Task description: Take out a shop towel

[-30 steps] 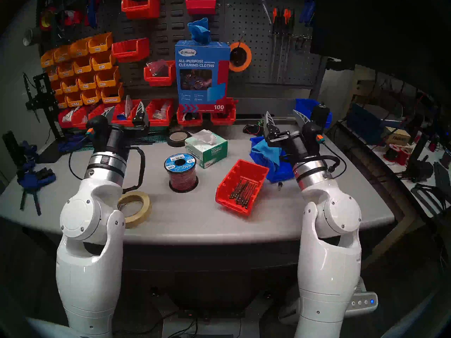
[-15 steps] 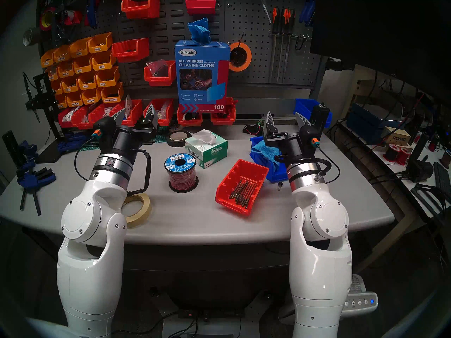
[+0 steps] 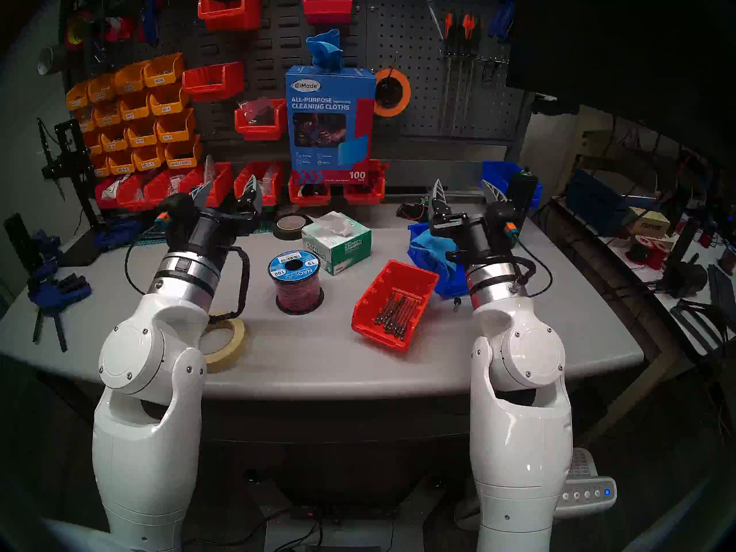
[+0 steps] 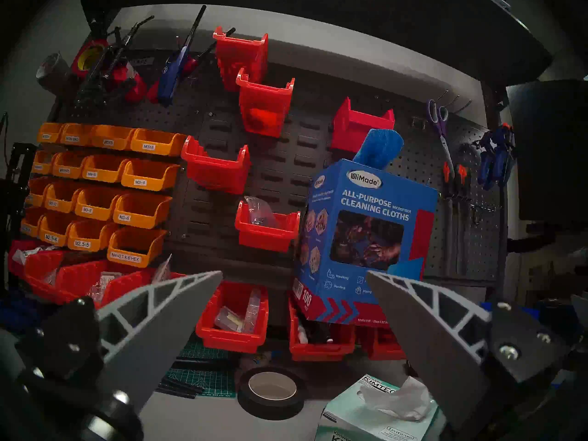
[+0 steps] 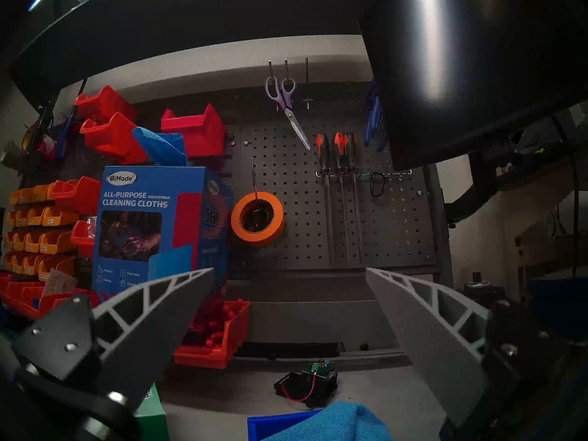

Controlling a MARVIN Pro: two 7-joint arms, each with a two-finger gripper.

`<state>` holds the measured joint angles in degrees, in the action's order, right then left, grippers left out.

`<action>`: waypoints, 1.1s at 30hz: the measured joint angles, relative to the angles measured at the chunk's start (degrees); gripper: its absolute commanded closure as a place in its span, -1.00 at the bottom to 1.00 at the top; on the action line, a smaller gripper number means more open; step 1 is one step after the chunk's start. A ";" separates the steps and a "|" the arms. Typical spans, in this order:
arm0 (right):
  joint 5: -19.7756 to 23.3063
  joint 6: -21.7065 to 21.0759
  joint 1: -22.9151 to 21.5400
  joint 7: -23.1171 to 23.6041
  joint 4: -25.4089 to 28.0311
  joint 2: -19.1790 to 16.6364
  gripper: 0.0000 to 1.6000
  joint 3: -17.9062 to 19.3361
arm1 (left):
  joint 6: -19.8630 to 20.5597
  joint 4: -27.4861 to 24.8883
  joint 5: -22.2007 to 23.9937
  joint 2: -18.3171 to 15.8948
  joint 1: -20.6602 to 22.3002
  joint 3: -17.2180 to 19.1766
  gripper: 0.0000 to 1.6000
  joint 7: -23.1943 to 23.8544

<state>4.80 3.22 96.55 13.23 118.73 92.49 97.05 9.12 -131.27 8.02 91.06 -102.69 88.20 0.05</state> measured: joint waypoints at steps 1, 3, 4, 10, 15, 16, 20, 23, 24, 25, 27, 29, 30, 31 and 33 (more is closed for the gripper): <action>-0.03 0.02 -0.01 -0.04 -0.01 -0.01 -1.00 -0.02 | 0.00 -0.01 0.02 -0.01 0.00 0.00 -1.00 0.00; -0.06 0.05 -0.02 -0.10 -0.02 -0.03 -1.00 -0.05 | 0.00 -0.03 0.05 -0.03 0.00 0.00 -1.00 0.00; -0.08 0.07 -0.02 -0.12 -0.02 -0.04 -1.00 -0.06 | 0.00 -0.04 0.06 -0.04 0.00 0.01 -1.00 0.00; -0.16 0.13 -0.03 -0.28 -0.04 -0.09 -1.00 -0.12 | -0.01 -0.07 0.13 -0.10 0.00 0.03 -1.00 -0.02; -0.17 0.17 -0.03 -0.38 -0.05 -0.15 -1.00 -0.17 | -0.01 -0.08 0.18 -0.14 0.00 0.03 -1.00 -0.03; -0.16 0.17 -0.03 -0.39 -0.05 -0.15 -1.00 -0.18 | -0.01 -0.08 0.19 -0.14 0.00 0.03 -1.00 -0.03; -0.03 0.19 -0.03 -0.47 -0.05 -0.21 -1.00 -0.22 | -0.01 -0.09 0.23 -0.17 0.00 0.03 -1.00 -0.03; 0.04 0.20 -0.03 -0.51 -0.06 -0.26 -1.00 -0.24 | -0.01 -0.09 0.25 -0.18 0.00 0.03 -1.00 -0.04; 0.08 0.21 -0.03 -0.54 -0.06 -0.28 -1.00 -0.26 | -0.01 -0.10 0.26 -0.18 0.00 0.03 -1.00 -0.04; 0.12 0.21 -0.03 -0.56 -0.06 -0.30 -1.00 -0.27 | -0.01 -0.10 0.26 -0.19 0.00 0.03 -1.00 -0.04; 0.19 0.22 -0.03 -0.59 -0.06 -0.34 -1.00 -0.28 | -0.01 -0.10 0.28 -0.20 0.00 0.03 -1.00 -0.04; 0.27 0.23 -0.03 -0.63 -0.07 -0.39 -1.00 -0.31 | -0.01 -0.10 0.29 -0.20 0.00 0.03 -1.00 -0.05; 0.29 0.23 -0.03 -0.65 -0.07 -0.41 -1.00 -0.32 | -0.01 -0.10 0.29 -0.20 0.00 0.03 -1.00 -0.05; 0.35 0.24 -0.03 -0.68 -0.07 -0.44 -1.00 -0.33 | -0.01 -0.10 0.30 -0.21 0.00 0.03 -1.00 -0.05; 0.40 0.24 -0.03 -0.71 -0.07 -0.48 -1.00 -0.35 | -0.01 -0.10 0.31 -0.22 0.00 0.03 -1.00 -0.05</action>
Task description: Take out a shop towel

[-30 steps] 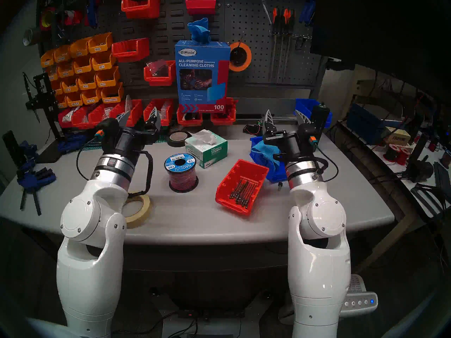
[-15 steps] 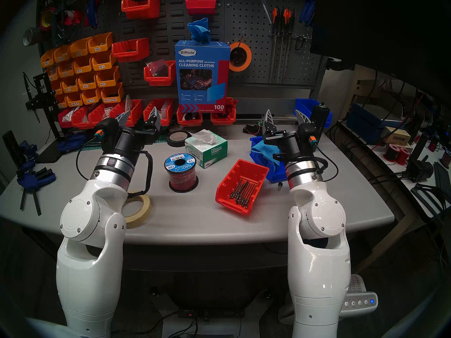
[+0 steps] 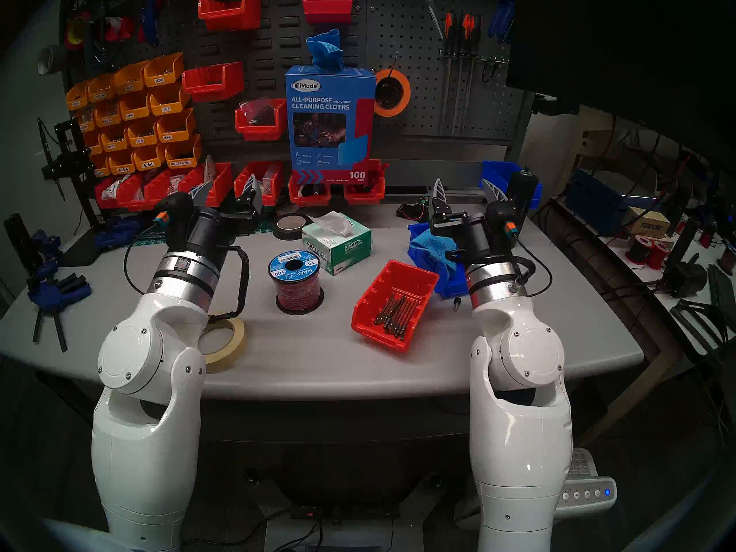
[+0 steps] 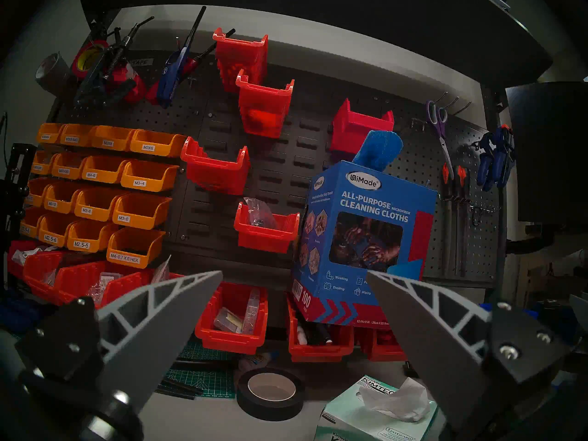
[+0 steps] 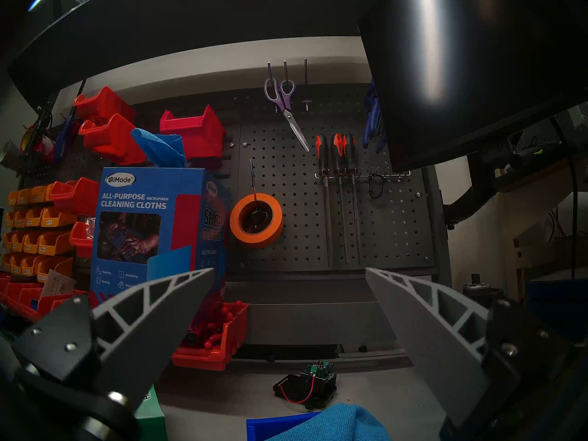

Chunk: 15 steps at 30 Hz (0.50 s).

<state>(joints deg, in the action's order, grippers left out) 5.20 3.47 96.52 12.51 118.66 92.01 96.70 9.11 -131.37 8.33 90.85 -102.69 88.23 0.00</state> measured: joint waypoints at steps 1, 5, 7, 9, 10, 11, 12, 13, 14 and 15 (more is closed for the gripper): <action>0.02 0.00 0.00 -0.01 0.00 -0.02 -1.00 -0.01 | 0.00 0.00 0.00 0.00 0.00 0.00 -1.00 0.00; 0.11 0.01 0.00 -0.11 -0.01 -0.13 -1.00 -0.06 | 0.00 0.00 0.02 -0.02 0.00 0.00 -1.00 -0.01; 0.16 0.02 0.00 -0.16 -0.01 -0.17 -1.00 -0.08 | 0.00 -0.01 0.03 -0.02 0.00 0.00 -1.00 -0.01; 0.20 0.03 0.00 -0.21 -0.01 -0.23 -1.00 -0.10 | 0.00 -0.01 0.04 -0.03 0.00 0.00 -1.00 -0.01; 0.22 0.03 0.00 -0.23 -0.01 -0.26 -1.00 -0.12 | 0.00 -0.01 0.04 -0.03 0.00 0.00 -1.00 -0.01; 0.24 0.03 0.00 -0.25 -0.01 -0.29 -1.00 -0.13 | 0.00 -0.01 0.04 -0.03 0.00 0.00 -1.00 -0.01; 0.25 0.04 0.00 -0.27 -0.01 -0.31 -1.00 -0.14 | 0.00 -0.01 0.04 -0.04 0.00 0.00 -1.00 -0.02; 0.27 0.04 0.00 -0.29 -0.01 -0.34 -1.00 -0.15 | 0.00 -0.01 0.05 -0.04 0.00 0.00 -1.00 -0.03; 0.28 0.04 0.00 -0.31 -0.01 -0.35 -1.00 -0.16 | 0.00 -0.01 0.05 -0.04 0.00 0.00 -1.00 -0.04; 0.30 0.04 0.00 -0.34 -0.02 -0.38 -1.00 -0.18 | 0.00 -0.01 0.05 -0.04 0.00 0.00 -1.00 -0.06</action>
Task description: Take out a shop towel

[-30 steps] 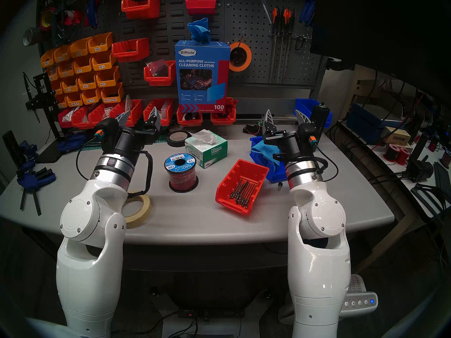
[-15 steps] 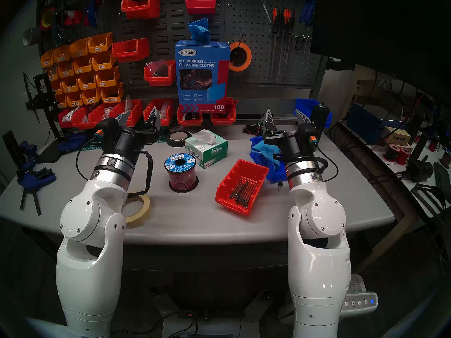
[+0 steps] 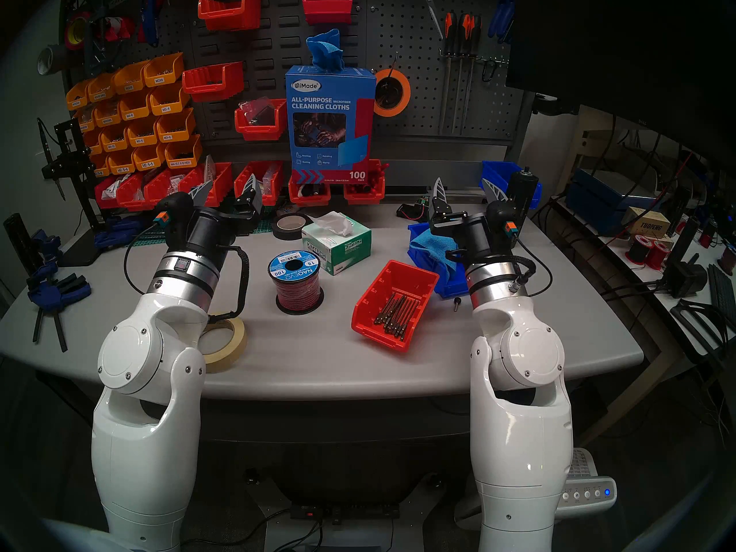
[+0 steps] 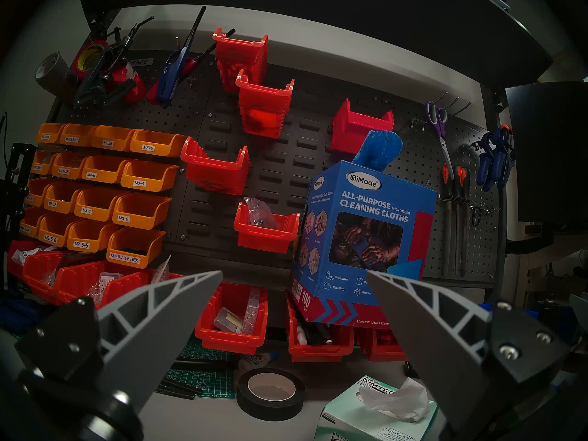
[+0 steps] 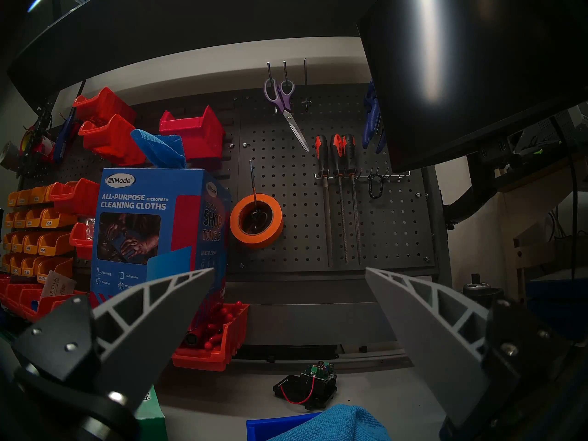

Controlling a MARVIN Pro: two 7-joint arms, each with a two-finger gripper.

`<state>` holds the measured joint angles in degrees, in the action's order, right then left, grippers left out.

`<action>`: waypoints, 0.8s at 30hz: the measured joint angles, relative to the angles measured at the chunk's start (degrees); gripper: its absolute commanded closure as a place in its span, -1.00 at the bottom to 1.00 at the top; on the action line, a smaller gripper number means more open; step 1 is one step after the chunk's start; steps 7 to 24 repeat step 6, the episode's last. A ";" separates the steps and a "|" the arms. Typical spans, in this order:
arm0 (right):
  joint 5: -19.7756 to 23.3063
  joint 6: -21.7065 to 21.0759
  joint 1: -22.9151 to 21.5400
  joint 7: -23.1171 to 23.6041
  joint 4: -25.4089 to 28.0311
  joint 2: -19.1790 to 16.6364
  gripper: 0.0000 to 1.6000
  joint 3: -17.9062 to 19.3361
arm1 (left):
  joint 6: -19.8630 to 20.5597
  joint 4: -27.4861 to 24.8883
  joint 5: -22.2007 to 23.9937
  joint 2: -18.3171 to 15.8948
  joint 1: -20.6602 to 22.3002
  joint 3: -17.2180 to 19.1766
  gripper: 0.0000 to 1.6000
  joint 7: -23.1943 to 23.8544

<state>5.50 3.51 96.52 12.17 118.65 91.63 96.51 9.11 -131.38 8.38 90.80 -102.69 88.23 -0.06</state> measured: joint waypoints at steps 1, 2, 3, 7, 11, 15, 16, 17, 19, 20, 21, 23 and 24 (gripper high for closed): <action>0.02 0.00 0.00 -0.03 0.00 -0.03 -1.00 -0.02 | 0.00 0.00 0.00 0.00 0.00 0.00 -1.00 -0.01; 0.04 0.01 0.00 -0.06 0.00 -0.06 -1.00 -0.03 | 0.00 0.00 0.01 -0.01 0.00 0.00 -1.00 -0.03; 0.05 0.01 0.00 -0.08 0.00 -0.08 -1.00 -0.04 | 0.00 0.00 0.01 -0.01 0.00 0.00 -1.00 -0.03; 0.10 0.02 0.00 -0.17 0.00 -0.16 -1.00 -0.09 | 0.00 0.00 0.02 -0.02 0.00 0.00 -1.00 -0.06; 0.10 0.02 0.00 -0.17 0.00 -0.16 -1.00 -0.09 | 0.00 0.00 0.02 -0.02 0.00 0.00 -1.00 -0.06; 0.10 0.02 0.00 -0.17 0.00 -0.16 -1.00 -0.09 | 0.00 0.00 0.02 -0.02 0.00 0.00 -1.00 -0.06; 0.10 0.02 0.00 -0.17 0.00 -0.16 -1.00 -0.09 | 0.00 0.00 0.02 -0.02 0.00 0.00 -1.00 -0.06; 0.10 0.02 0.00 -0.17 0.00 -0.16 -1.00 -0.09 | 0.00 0.00 0.02 -0.02 0.00 0.00 -1.00 -0.06; 0.10 0.02 0.00 -0.17 0.00 -0.16 -1.00 -0.09 | 0.00 0.00 0.02 -0.02 0.00 0.00 -1.00 -0.06; 0.10 0.02 0.00 -0.17 0.00 -0.16 -1.00 -0.09 | 0.00 0.00 0.02 -0.02 0.00 0.00 -1.00 -0.06; 0.10 0.02 0.00 -0.17 0.00 -0.16 -1.00 -0.09 | 0.00 0.00 0.02 -0.02 0.00 0.00 -1.00 -0.06; 0.10 0.02 0.00 -0.17 0.00 -0.16 -1.00 -0.09 | 0.00 0.00 0.02 -0.02 0.00 0.00 -1.00 -0.06; 0.10 0.02 0.00 -0.17 0.00 -0.16 -1.00 -0.09 | 0.00 0.00 0.02 -0.02 0.00 0.00 -1.00 -0.06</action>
